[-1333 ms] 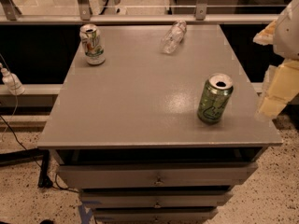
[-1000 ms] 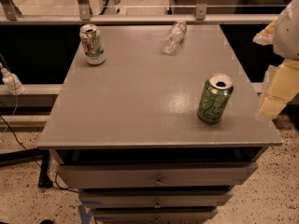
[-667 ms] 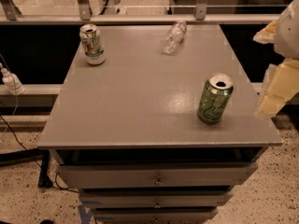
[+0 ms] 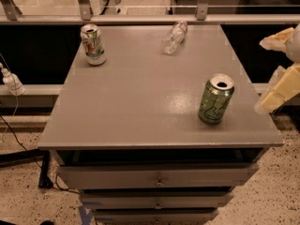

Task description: Move green can near 7up can

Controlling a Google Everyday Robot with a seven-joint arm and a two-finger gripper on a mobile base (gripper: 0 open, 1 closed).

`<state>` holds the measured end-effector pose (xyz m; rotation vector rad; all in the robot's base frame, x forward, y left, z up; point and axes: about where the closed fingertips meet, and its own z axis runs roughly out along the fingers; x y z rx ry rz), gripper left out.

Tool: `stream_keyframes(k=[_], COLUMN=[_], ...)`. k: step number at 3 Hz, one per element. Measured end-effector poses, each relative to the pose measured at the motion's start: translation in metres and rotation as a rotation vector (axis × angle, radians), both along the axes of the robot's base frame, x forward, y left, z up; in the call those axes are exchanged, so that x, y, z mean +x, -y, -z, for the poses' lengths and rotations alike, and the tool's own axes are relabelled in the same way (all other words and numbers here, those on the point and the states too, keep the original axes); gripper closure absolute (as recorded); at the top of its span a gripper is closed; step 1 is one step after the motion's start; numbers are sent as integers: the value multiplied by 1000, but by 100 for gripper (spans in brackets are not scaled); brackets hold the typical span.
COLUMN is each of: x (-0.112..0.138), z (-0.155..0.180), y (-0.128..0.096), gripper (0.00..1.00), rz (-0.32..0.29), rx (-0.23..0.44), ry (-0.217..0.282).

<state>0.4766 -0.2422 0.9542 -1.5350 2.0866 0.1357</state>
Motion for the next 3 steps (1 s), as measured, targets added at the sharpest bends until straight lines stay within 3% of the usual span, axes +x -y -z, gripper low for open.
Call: stream_keyframes(k=[1,2,3], x=[11,10,7], z=[22,41,61], y=[2,-19,-42], gripper=[0,0,0], rz=[11,-5,-26], rx=[209,381,499], ry=[7,-10,-29])
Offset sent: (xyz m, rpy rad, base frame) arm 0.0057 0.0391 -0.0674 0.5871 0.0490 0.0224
